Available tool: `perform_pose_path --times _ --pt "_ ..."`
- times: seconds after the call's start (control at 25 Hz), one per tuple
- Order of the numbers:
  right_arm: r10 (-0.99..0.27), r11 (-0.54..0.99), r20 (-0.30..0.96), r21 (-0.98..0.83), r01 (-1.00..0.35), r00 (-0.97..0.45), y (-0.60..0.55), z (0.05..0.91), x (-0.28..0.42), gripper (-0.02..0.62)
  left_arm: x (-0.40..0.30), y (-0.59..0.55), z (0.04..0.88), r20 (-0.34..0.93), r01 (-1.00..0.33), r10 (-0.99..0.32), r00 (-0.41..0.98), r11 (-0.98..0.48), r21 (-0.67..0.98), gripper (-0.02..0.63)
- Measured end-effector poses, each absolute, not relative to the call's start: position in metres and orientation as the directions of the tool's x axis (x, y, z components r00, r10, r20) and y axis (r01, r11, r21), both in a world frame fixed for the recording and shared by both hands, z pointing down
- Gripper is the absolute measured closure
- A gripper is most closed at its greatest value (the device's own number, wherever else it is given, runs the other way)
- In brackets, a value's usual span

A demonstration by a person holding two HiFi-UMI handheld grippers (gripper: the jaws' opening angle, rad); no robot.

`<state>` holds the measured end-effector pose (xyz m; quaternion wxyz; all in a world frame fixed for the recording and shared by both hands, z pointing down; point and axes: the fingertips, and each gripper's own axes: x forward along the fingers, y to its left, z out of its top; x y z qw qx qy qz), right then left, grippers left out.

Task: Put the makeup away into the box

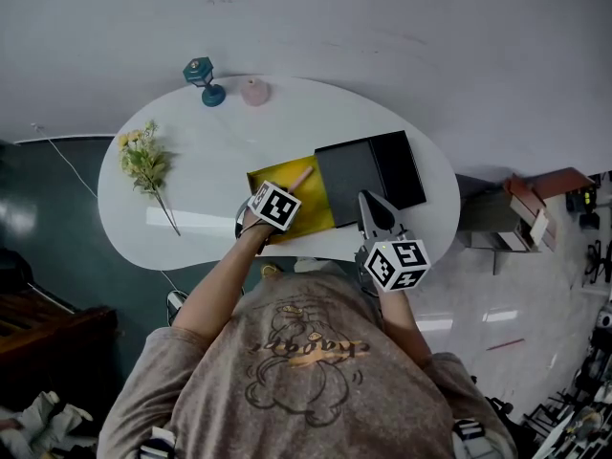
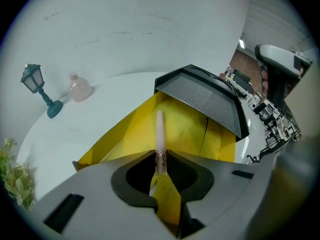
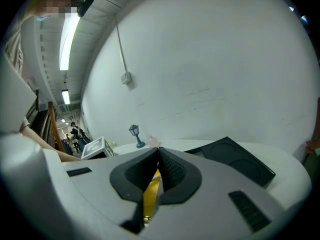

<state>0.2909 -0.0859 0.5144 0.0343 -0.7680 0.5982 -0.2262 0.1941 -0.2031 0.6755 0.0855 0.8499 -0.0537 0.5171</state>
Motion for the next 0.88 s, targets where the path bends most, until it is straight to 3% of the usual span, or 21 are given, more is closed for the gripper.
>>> perform_pose_path --times 0.48,0.88 --pt "-0.932 -0.285 0.312 -0.319 -0.904 0.184 -0.081 0.515 0.289 0.592 0.193 -0.22 0.653 0.846 -0.252 -0.055 0.531 -0.963 0.095 0.508" --pt "-0.943 -0.239 0.299 -0.305 -0.922 0.146 -0.097 0.509 0.283 0.592 0.185 -0.234 0.574 0.694 -0.302 -0.098 0.713 -0.936 0.178 0.508"
